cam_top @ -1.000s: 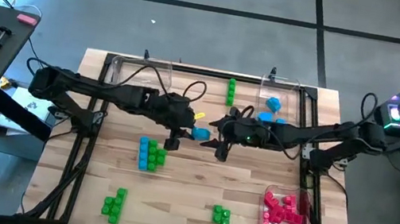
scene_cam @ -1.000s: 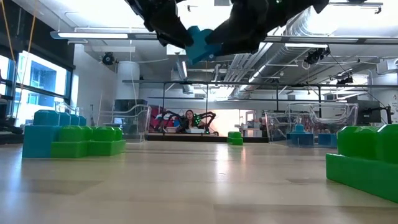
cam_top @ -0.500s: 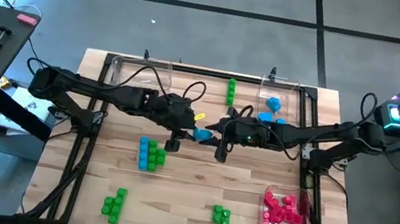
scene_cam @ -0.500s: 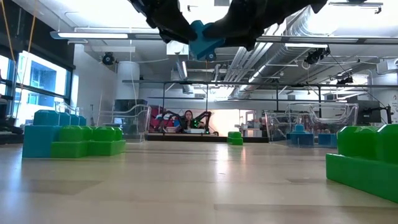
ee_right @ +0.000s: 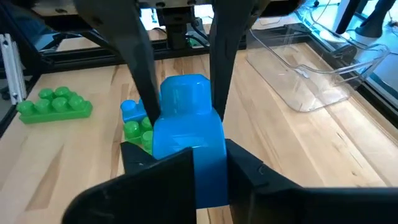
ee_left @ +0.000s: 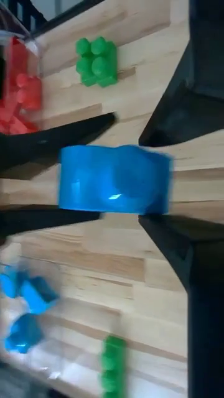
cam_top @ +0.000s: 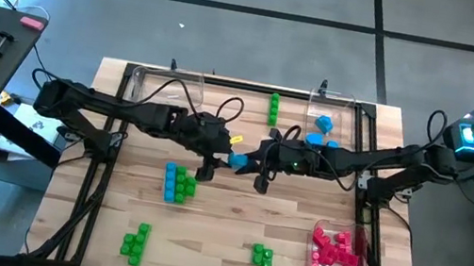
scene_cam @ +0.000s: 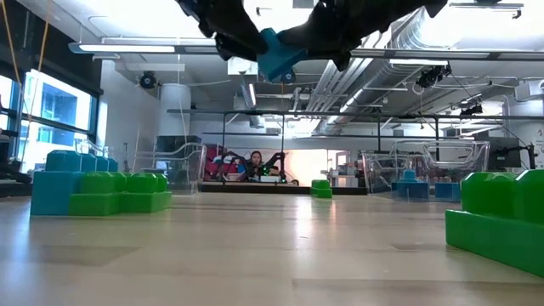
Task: Sort blocks
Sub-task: Put the blue game piece into the top right transparent bin
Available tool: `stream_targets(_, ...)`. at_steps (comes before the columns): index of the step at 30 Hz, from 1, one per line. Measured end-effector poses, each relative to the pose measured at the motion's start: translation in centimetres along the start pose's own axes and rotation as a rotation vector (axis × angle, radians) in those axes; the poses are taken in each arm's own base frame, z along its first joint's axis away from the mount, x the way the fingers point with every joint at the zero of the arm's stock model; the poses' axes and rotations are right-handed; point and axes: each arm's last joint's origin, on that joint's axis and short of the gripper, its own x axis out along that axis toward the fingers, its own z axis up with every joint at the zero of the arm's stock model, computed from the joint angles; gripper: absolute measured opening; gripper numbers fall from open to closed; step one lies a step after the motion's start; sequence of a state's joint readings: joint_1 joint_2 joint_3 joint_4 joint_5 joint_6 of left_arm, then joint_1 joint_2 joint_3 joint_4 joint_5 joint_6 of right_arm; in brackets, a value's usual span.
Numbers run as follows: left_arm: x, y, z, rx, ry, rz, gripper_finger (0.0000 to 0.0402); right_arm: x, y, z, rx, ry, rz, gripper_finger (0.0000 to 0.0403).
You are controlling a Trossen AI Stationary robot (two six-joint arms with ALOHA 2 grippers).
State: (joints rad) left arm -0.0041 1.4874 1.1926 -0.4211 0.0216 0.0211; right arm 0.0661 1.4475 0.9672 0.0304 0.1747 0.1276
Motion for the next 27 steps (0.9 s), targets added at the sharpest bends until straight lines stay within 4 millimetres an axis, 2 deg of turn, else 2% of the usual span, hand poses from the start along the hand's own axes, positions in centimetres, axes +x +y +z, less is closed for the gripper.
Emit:
stream_targets(3,-0.8,0.4,-0.1,-0.03,0.064,0.009,0.0197,-0.1,-0.3,0.0,0.007,0.004,-0.014,0.0004)
stream_targets(7,-2.6,1.2,-0.5,-0.046,0.192,0.024,0.0209,-1.1,-1.4,0.3,0.015,0.03,-0.051,0.0003)
stream_targets(10,-4.3,1.9,-1.5,-0.076,0.277,0.052,0.021,-3.0,-2.9,0.1,0.017,0.109,-0.144,0.0002)
stream_targets(13,-5.3,2.6,-3.2,-0.142,0.27,0.087,0.0209,-5.6,-4.6,-0.2,0.057,0.201,-0.278,0.0002)
stream_targets(17,-5.8,3.0,-5.7,-0.288,0.155,0.118,0.0208,-9.5,-7.0,-1.7,0.16,0.359,-0.541,0.0001)
stream_targets(21,-5.4,2.3,-8.0,-0.436,0.016,0.091,0.0209,-13.0,-9.0,-3.5,0.319,0.495,-0.83,0.0001)
stream_targets(24,-4.8,1.6,-9.2,-0.53,-0.092,0.052,0.0209,-14.4,-10.3,-4.2,0.416,0.539,-0.99,0.0001)
stream_targets(27,-4.3,1.0,-9.8,-0.597,-0.173,0.006,0.0209,-14.7,-11.5,-4.3,0.509,0.494,-1.084,0.0001)
